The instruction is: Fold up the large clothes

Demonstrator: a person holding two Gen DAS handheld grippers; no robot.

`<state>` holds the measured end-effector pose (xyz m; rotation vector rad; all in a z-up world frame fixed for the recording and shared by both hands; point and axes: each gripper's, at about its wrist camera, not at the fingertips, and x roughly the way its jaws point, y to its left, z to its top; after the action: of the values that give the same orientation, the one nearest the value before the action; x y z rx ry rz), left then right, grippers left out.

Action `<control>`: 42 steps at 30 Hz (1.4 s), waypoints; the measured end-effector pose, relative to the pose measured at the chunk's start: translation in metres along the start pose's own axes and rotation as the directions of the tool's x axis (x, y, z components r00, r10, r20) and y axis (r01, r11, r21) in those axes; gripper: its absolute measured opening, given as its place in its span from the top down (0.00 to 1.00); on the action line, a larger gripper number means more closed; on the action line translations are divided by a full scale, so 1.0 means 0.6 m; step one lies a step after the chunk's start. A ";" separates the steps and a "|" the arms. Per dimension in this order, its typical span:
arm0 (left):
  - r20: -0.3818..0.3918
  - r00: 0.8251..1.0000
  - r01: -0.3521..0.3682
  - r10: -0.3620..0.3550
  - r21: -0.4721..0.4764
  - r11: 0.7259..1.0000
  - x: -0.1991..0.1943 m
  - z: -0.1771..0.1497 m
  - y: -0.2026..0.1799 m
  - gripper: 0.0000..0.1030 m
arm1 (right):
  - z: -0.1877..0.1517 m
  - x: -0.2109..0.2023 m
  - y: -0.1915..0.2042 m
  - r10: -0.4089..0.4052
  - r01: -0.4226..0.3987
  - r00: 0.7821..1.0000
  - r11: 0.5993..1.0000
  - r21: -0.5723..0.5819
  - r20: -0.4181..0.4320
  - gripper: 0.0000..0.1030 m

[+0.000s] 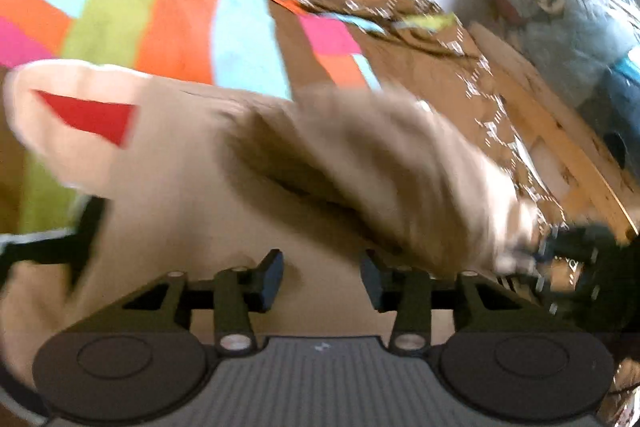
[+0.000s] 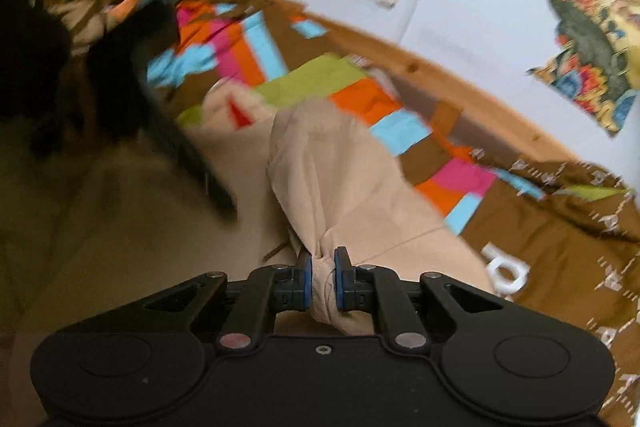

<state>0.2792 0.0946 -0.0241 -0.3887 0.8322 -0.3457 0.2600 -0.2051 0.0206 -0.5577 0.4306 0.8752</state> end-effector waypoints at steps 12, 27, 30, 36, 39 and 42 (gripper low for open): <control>0.059 0.994 -0.086 0.090 -0.071 0.994 -0.023 0.035 0.003 0.50 | -0.076 0.010 0.104 0.010 -0.018 0.988 0.999 -0.051 -0.155 0.76; -0.052 0.981 -0.176 0.187 0.167 0.970 0.031 0.005 -0.068 0.45 | -0.086 -0.082 -0.072 -0.159 0.246 0.969 0.685 0.686 -0.190 0.47; -0.061 0.969 -0.222 0.238 0.205 0.953 0.063 0.011 -0.065 0.45 | -0.096 -0.031 -0.082 -0.169 0.311 0.947 0.696 0.647 -0.273 0.61; -0.067 0.964 -0.241 0.258 0.191 0.951 0.089 0.027 -0.056 0.45 | -0.094 0.055 -0.109 -0.232 0.368 0.927 0.718 0.590 -0.296 0.61; -0.044 0.977 -0.196 0.208 0.199 0.960 0.044 0.001 -0.060 0.43 | -0.094 0.056 -0.120 -0.214 0.352 0.933 0.711 0.609 -0.290 0.61; 0.024 0.991 -0.132 0.130 0.208 0.969 -0.010 -0.017 -0.065 0.39 | -0.090 0.008 -0.105 -0.221 0.334 0.940 0.744 0.578 -0.259 0.59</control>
<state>0.2621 0.0610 -0.0087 -0.1384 0.7986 -0.3041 0.3069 -0.2680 -0.0063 -0.0772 0.7386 0.3498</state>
